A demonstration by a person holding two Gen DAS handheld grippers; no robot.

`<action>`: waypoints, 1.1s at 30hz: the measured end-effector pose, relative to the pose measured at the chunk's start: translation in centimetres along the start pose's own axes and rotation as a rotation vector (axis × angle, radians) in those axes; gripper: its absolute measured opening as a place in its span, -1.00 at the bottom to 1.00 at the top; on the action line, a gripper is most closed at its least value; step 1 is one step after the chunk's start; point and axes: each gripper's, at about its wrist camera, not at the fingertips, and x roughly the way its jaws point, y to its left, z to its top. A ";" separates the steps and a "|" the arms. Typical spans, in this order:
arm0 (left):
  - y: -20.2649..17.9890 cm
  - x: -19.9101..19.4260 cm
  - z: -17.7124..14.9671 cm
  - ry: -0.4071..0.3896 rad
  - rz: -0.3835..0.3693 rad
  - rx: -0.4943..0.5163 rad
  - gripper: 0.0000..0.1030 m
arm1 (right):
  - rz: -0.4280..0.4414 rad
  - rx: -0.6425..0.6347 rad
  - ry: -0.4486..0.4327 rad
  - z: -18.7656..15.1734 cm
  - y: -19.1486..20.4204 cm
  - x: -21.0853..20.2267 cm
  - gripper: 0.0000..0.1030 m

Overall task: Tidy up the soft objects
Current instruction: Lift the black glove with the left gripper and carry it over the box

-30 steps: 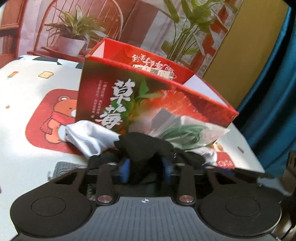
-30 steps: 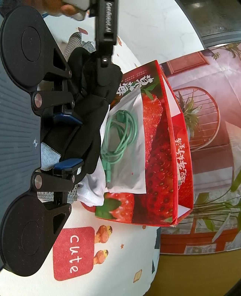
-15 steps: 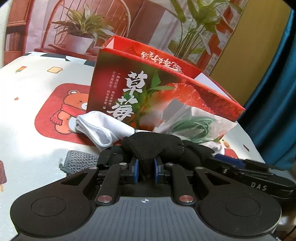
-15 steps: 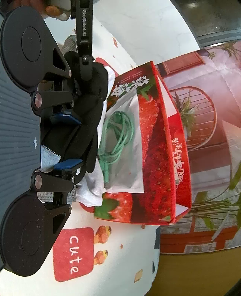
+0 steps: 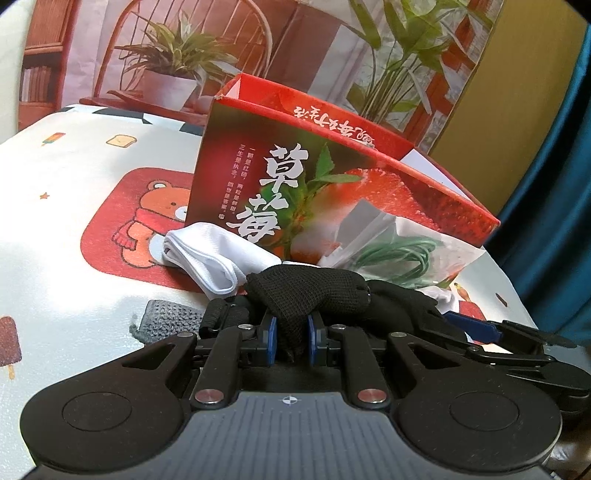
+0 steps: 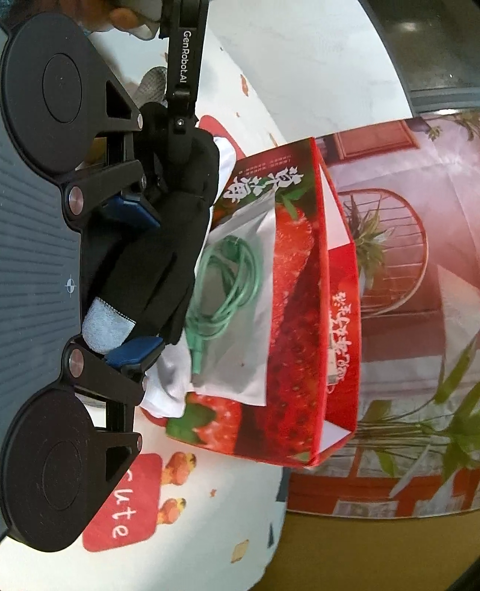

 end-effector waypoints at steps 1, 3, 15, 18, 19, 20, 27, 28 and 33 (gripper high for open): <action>0.0 0.0 0.0 0.000 0.000 -0.002 -0.66 | 0.003 0.009 0.001 -0.1 -0.1 0.0 0.19; 0.0 0.1 0.0 0.001 0.000 -0.002 -0.66 | 0.016 0.032 0.006 -0.2 -0.4 0.1 0.18; 0.0 -0.3 0.1 -0.002 -0.016 -0.004 -0.66 | 0.070 0.118 0.049 -0.5 -1.5 0.3 -0.38; -0.2 -0.6 0.1 -0.009 -0.018 0.011 -0.67 | 0.076 0.130 0.055 -0.4 -1.5 0.2 -0.50; -0.4 -0.7 0.1 -0.012 -0.020 0.017 -0.67 | 0.078 0.135 0.054 -0.3 -1.5 0.1 -0.54; -0.5 -0.9 0.1 -0.014 -0.020 0.025 -0.67 | 0.078 0.137 0.052 -0.3 -1.5 0.0 -0.56; -1.3 -2.4 0.5 -0.053 -0.016 0.060 -0.67 | 0.077 0.129 0.004 0.1 -0.9 -1.5 -0.65; -1.5 -2.8 0.7 -0.065 -0.022 0.061 -0.67 | 0.076 0.121 -0.008 0.3 -0.7 -1.7 -0.65; -1.8 -4.7 1.7 -0.122 -0.051 0.064 -0.67 | 0.076 0.084 -0.097 1.5 -0.2 -3.5 -0.66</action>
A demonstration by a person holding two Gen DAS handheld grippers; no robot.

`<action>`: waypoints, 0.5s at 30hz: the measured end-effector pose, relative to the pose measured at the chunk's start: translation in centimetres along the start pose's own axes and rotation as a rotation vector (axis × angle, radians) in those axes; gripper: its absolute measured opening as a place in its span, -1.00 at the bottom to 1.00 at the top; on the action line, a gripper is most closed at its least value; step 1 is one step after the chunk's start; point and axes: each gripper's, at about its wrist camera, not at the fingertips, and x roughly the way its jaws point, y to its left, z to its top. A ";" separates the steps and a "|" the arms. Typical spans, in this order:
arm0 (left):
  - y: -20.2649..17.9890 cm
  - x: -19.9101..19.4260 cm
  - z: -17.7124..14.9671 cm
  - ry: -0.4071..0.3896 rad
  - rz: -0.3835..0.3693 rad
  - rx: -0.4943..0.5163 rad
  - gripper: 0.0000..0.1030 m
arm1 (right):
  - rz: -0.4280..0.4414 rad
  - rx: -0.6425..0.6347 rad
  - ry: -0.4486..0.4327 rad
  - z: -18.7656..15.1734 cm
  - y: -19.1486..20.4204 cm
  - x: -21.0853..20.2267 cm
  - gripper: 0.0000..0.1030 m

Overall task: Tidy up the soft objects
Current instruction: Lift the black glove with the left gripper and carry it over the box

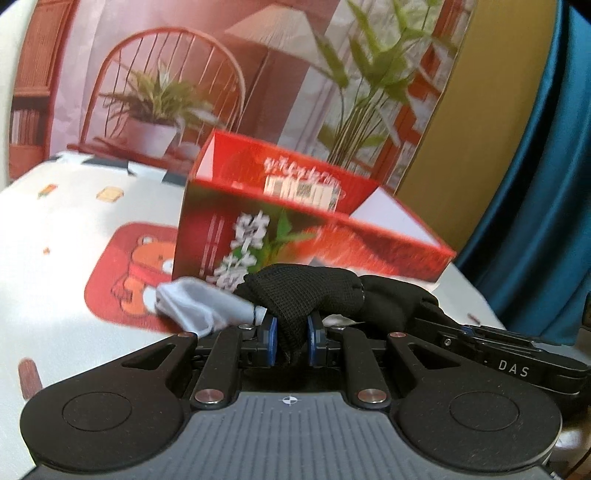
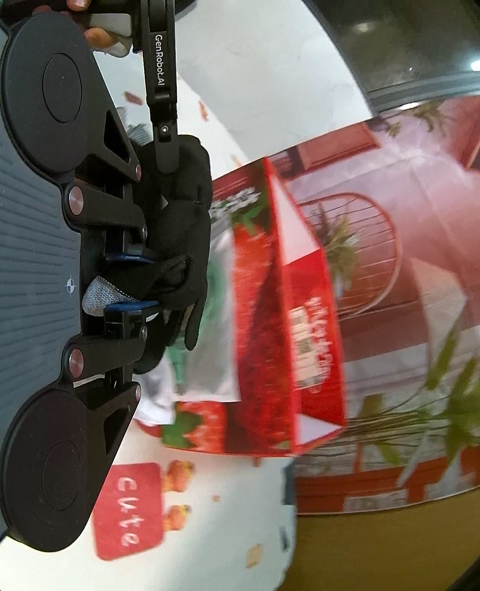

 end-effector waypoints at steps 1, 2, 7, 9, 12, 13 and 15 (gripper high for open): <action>-0.2 -0.3 0.3 -0.012 -0.004 0.003 -0.67 | 0.000 -0.009 -0.017 0.3 0.2 -0.3 -0.66; -0.3 -0.7 0.7 -0.030 -0.009 0.008 -0.67 | 0.001 -0.018 -0.030 0.6 0.3 -0.6 -0.66; -1.3 -1.9 3.0 -0.100 -0.028 0.035 -0.67 | 0.008 -0.070 -0.107 2.4 1.0 -1.9 -0.66; -1.7 -2.1 4.0 -0.121 -0.035 0.044 -0.67 | 0.012 -0.087 -0.133 3.2 1.2 -2.3 -0.66; -2.2 -2.1 5.7 -0.151 -0.040 0.071 -0.67 | 0.032 -0.069 -0.147 4.8 1.0 -2.3 -0.65; -2.3 -2.0 6.1 -0.156 -0.043 0.078 -0.67 | 0.038 -0.055 -0.147 5.3 0.8 -2.2 -0.65; -2.7 -1.8 6.9 -0.164 -0.050 0.085 -0.67 | 0.045 -0.026 -0.154 6.1 0.3 -1.9 -0.64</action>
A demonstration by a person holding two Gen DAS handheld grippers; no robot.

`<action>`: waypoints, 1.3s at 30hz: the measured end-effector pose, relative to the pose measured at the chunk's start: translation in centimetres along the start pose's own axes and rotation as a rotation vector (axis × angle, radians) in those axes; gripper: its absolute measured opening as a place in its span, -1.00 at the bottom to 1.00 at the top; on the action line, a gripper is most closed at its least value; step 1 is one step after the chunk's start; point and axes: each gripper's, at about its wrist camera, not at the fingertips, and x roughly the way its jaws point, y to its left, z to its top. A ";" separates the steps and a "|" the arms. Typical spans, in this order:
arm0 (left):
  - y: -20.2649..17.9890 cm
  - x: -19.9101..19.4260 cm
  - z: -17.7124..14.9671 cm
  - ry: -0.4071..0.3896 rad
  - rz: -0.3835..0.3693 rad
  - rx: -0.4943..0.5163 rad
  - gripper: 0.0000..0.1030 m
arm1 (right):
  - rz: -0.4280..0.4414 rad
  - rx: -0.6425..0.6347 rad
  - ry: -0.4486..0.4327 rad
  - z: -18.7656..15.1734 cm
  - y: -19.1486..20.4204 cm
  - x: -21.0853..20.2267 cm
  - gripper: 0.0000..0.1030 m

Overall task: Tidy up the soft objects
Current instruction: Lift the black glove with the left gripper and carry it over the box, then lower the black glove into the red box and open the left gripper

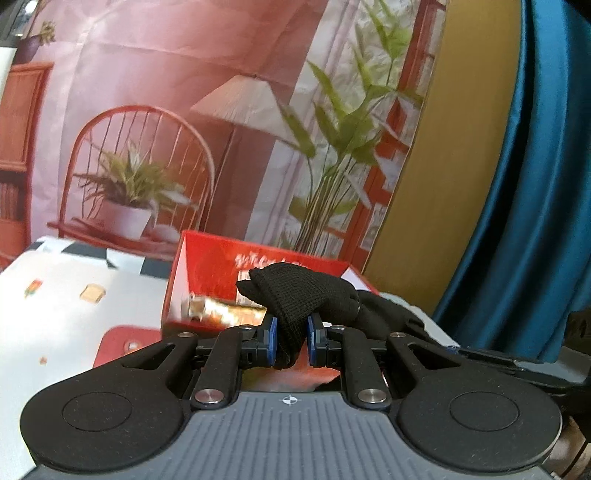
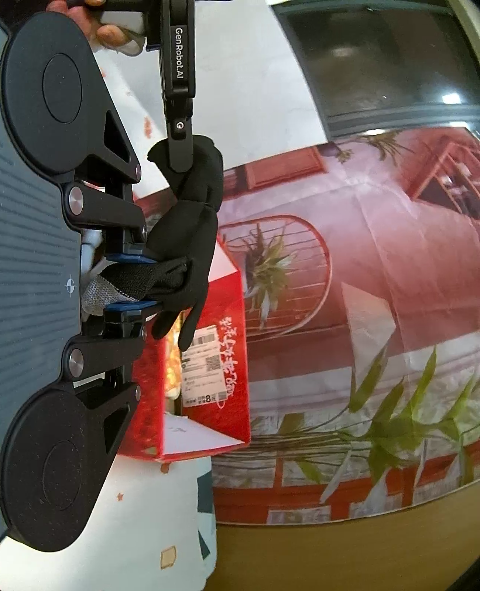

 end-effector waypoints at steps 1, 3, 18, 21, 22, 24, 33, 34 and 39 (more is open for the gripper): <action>-0.2 0.1 0.2 -0.003 -0.001 0.007 -0.67 | -0.001 0.006 0.000 0.3 -0.2 0.2 -0.64; -0.5 0.3 0.6 -0.010 -0.003 0.023 -0.67 | -0.007 -0.005 0.005 0.6 -0.3 0.5 -0.62; -1.3 2.9 2.7 -0.004 -0.034 0.060 -0.67 | -0.028 0.044 -0.018 1.9 -2.4 0.9 -0.63; -0.7 4.4 4.2 0.031 -0.060 -0.007 -0.67 | -0.029 0.045 -0.028 3.7 -3.1 2.0 -0.64; -0.5 4.9 4.7 0.035 -0.061 -0.021 -0.67 | -0.031 0.044 -0.027 4.3 -3.3 2.5 -0.64; -0.1 6.0 5.6 0.045 -0.052 -0.031 -0.67 | -0.033 0.043 -0.026 5.3 -3.8 3.5 -0.65; 1.3 11.4 7.7 0.149 0.038 -0.038 -0.67 | -0.045 0.083 0.055 7.4 -5.4 10.0 -0.65; 1.6 12.0 7.8 0.162 0.045 -0.040 -0.67 | -0.054 0.088 0.067 7.4 -5.6 10.8 -0.65; 2.3 14.9 8.3 0.205 0.071 -0.021 -0.67 | -0.093 0.047 0.145 7.6 -6.2 14.4 -0.65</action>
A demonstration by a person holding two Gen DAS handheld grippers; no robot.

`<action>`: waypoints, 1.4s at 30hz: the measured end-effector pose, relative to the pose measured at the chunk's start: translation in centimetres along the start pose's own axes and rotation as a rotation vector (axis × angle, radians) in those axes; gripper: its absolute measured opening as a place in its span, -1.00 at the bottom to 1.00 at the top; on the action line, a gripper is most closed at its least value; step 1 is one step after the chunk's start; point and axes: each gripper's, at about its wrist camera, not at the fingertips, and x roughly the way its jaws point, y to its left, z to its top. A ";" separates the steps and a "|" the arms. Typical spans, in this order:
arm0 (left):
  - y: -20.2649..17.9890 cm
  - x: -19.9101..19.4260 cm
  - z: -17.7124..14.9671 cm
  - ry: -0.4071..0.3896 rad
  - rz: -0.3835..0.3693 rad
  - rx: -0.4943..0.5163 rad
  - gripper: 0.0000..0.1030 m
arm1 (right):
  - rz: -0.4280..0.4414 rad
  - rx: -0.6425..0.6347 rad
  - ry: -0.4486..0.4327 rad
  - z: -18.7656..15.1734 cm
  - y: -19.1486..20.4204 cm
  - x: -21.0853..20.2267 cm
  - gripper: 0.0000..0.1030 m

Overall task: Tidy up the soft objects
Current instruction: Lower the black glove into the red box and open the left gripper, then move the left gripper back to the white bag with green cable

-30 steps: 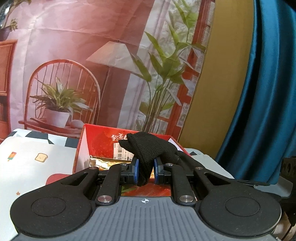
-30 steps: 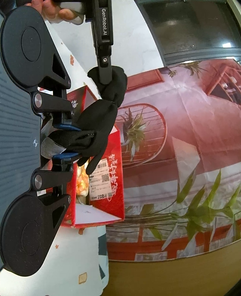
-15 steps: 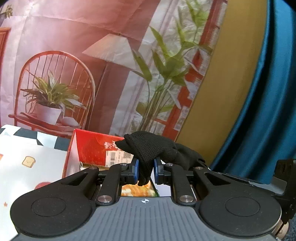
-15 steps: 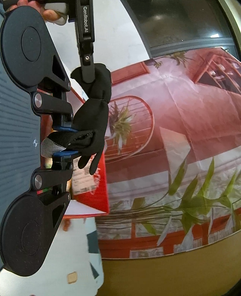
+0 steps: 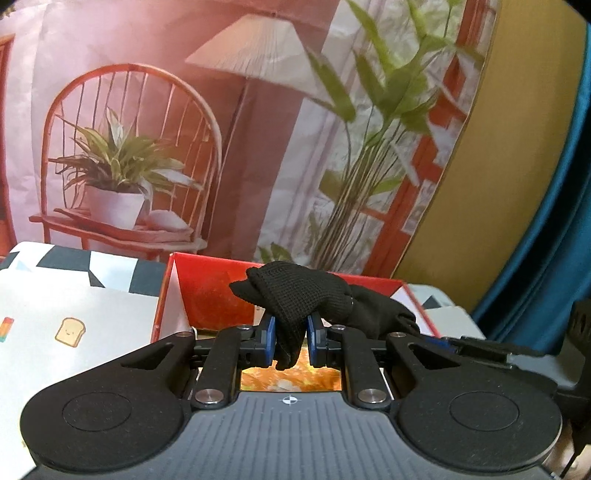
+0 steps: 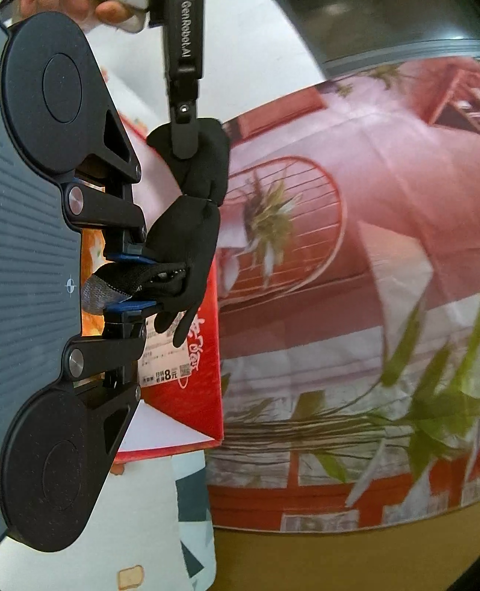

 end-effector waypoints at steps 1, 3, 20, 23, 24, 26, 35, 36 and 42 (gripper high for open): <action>0.1 0.5 0.1 0.011 0.004 0.000 -0.67 | -0.005 0.000 0.010 0.1 -0.2 0.5 -0.65; 0.4 1.6 0.0 0.036 0.010 -0.003 -0.67 | -0.008 0.023 0.033 0.4 -0.6 1.5 -0.65; 1.2 4.7 -0.7 0.093 0.114 0.104 0.19 | -0.075 0.047 0.146 0.5 -1.5 4.4 -0.50; 1.6 3.2 -0.7 0.073 0.093 0.082 0.19 | -0.075 0.044 0.132 0.7 -1.4 3.6 -0.50; 1.5 2.6 -0.7 0.063 0.087 0.080 0.19 | -0.055 0.036 0.115 0.6 -1.3 3.0 -0.49; 1.5 1.0 -1.1 0.037 0.068 0.079 0.19 | -0.041 0.001 0.101 0.4 -0.7 1.8 -0.48; 2.0 -6.3 -6.1 -0.048 0.051 0.139 0.19 | 0.062 -0.105 -0.080 -2.7 1.1 -6.6 -0.47; 2.3 -7.1 -6.8 -0.056 0.044 0.116 0.18 | 0.056 -0.117 -0.097 -3.3 1.3 -7.4 -0.47; 2.4 -9.3 -10.6 -0.079 0.028 0.011 0.16 | 0.050 -0.030 -0.168 -7.0 0.4 -10.6 -0.34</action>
